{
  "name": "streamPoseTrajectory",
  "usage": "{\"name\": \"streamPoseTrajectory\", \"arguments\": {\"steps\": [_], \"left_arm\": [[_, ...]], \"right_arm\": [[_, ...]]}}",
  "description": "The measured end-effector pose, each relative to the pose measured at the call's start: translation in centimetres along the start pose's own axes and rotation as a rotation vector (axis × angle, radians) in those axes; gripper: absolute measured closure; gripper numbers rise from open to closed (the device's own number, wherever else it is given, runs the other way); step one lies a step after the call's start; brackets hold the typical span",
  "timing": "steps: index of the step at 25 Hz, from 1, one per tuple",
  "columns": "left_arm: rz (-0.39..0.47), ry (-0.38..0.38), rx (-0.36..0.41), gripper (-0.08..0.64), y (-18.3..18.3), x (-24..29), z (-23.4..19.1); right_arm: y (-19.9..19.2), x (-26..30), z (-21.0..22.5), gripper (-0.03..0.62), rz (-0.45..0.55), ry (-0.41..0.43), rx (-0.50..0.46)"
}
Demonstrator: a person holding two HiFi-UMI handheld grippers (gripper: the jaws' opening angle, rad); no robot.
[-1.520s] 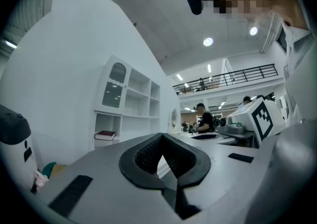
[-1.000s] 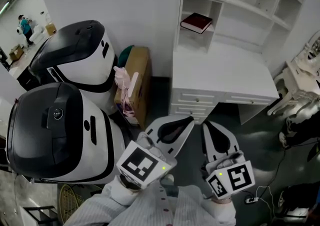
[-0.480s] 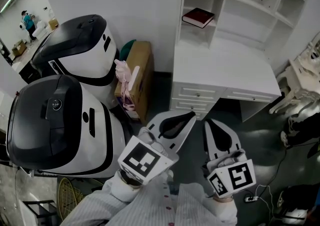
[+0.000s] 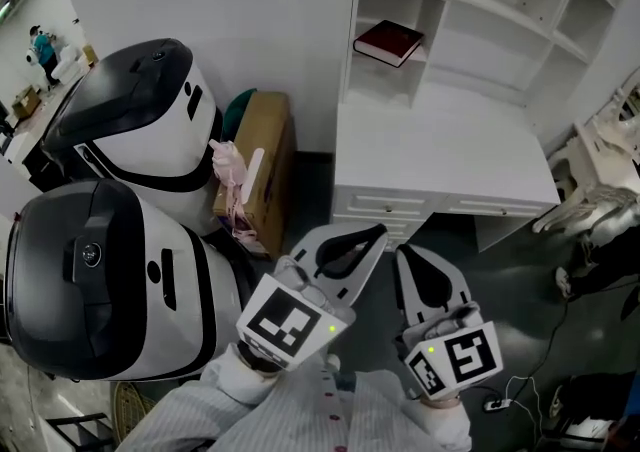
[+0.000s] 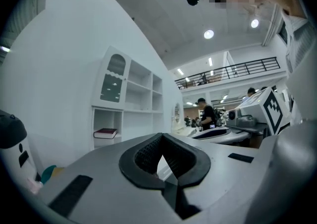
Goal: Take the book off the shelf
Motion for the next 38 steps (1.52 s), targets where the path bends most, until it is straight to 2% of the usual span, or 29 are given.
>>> {"name": "streamPoseTrajectory", "arguments": {"steps": [12, 21, 31, 38], "left_arm": [[0.006, -0.006, 0.011, 0.549, -0.3, 8.5, -9.4], [0.015, -0.015, -0.010, 0.549, -1.1, 11.5, -15.1], [-0.024, -0.059, -0.022, 0.549, -2.8, 14.1, -17.7], [-0.017, -0.067, -0.010, 0.549, -3.4, 17.4, -18.4]], "right_arm": [[2.2, 9.6, 6.7, 0.578, 0.006, 0.006, -0.030], [2.5, 14.9, 9.8, 0.578, 0.005, -0.057, -0.020], [1.6, 16.7, 12.8, 0.578, -0.002, -0.149, 0.021], [0.9, 17.7, 15.8, 0.578, -0.010, -0.163, 0.019]]}}
Point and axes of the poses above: the fingertips, and each gripper's own axes: x forward along the fingers, z to its right, y out of its top, the point moved 10 cm from there along -x, backward along the fingers, and after that the axes turned 13 degrees about y, right-handed, at the moved point
